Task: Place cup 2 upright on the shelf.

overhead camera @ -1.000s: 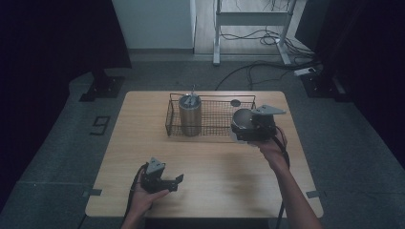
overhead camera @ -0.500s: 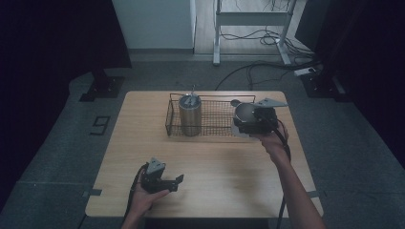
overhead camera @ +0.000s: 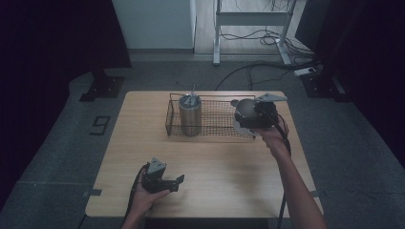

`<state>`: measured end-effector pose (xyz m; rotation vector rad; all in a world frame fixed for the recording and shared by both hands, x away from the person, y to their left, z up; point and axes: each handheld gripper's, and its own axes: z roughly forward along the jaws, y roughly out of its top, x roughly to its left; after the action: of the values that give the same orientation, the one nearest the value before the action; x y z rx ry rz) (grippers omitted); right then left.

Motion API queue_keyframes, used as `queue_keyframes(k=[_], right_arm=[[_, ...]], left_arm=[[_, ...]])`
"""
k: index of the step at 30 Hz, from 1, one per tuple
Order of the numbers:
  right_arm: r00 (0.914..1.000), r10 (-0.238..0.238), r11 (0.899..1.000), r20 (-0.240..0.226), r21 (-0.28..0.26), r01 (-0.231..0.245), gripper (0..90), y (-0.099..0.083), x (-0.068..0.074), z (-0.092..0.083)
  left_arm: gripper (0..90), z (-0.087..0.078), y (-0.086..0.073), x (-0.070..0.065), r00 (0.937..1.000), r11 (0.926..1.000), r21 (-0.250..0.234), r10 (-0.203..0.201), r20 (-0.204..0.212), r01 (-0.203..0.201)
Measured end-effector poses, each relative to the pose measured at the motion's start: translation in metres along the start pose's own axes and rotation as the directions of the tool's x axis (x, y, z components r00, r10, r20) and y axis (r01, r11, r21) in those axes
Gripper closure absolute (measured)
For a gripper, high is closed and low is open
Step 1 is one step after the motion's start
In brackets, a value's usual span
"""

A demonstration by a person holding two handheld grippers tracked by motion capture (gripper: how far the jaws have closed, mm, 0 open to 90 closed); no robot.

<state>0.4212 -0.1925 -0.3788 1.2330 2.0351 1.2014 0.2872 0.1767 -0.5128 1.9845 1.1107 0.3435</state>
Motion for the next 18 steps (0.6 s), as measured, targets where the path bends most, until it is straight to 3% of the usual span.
queue_keyframes(k=[18], right_arm=[[0.9999, -0.007, 1.0, 0.009, 0.019, 0.007, 6.5, 0.008, -0.004, 0.018]], left_arm=[[11.0, -0.001, 0.003, -0.004, 0.9996, 1.0, -0.008, 0.0, 0.027, 0.0]])
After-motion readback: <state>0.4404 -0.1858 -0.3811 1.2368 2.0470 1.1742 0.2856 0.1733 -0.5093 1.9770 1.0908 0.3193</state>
